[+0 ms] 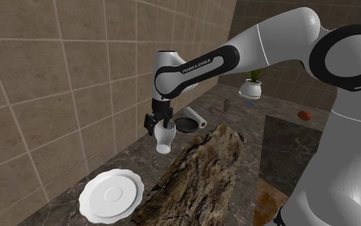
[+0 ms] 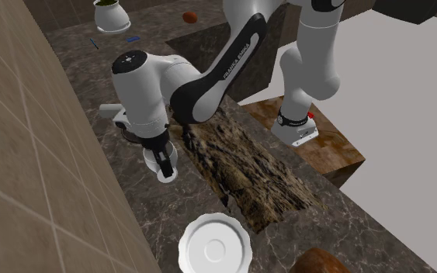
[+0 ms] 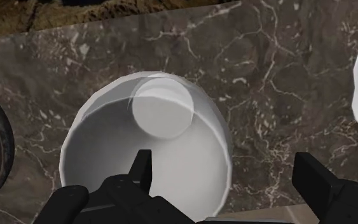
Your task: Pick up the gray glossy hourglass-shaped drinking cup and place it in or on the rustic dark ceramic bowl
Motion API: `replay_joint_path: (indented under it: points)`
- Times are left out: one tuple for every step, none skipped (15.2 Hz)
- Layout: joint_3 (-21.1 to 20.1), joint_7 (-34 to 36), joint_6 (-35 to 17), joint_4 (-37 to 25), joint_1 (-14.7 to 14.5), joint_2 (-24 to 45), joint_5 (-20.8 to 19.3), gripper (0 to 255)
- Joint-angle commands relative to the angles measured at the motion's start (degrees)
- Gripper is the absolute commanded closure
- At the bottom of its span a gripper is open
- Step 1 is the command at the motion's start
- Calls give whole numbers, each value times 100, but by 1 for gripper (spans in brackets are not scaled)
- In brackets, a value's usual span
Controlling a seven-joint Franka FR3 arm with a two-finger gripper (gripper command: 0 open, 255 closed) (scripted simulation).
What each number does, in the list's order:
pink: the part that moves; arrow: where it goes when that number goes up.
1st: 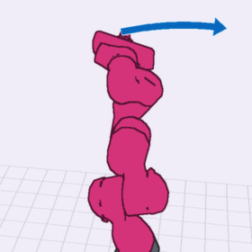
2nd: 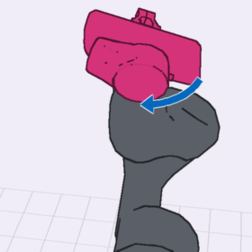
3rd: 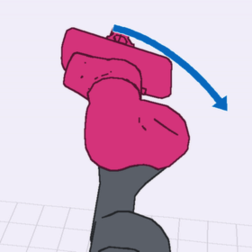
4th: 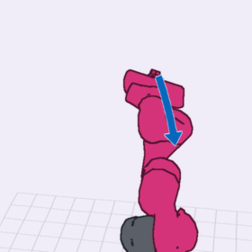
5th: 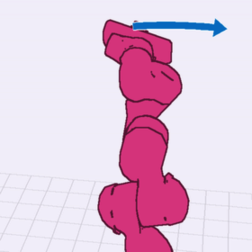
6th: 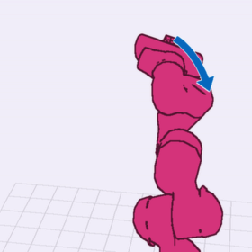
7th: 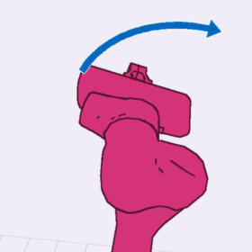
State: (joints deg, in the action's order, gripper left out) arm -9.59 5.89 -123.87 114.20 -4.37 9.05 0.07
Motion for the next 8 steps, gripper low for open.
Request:
replay_joint_path:
  points:
    - [-8,28,-144,77,-16,63,-13,0]
    - [-7,34,-213,110,-19,101,-21,0]
    - [-6,37,-253,128,-20,123,-25,0]
    - [-6,37,-253,129,-20,123,-25,0]
    - [-6,37,-253,128,-20,123,-25,0]
    - [-6,37,-253,128,-20,123,-25,0]
    - [-6,37,-253,128,-20,123,-25,0]
    - [-6,37,-253,128,-20,123,-25,0]
